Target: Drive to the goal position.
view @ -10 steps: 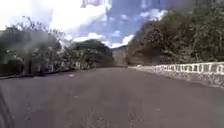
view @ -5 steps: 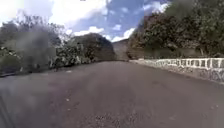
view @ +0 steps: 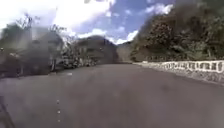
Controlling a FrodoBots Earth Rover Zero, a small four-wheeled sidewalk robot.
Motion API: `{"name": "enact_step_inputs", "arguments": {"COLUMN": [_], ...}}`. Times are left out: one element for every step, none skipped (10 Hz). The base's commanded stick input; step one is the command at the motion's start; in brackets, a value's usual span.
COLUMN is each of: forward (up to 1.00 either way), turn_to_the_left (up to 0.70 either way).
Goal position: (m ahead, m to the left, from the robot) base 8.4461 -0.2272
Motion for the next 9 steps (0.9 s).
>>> {"name": "enact_step_inputs", "arguments": {"forward": [0.7,0.7,0.7,0.7,0.7,0.7,0.7,0.7,0.7], "turn_to_the_left": [0.0,0.0,0.0,0.0,0.0,0.0,0.0,0.0,0.0]}}
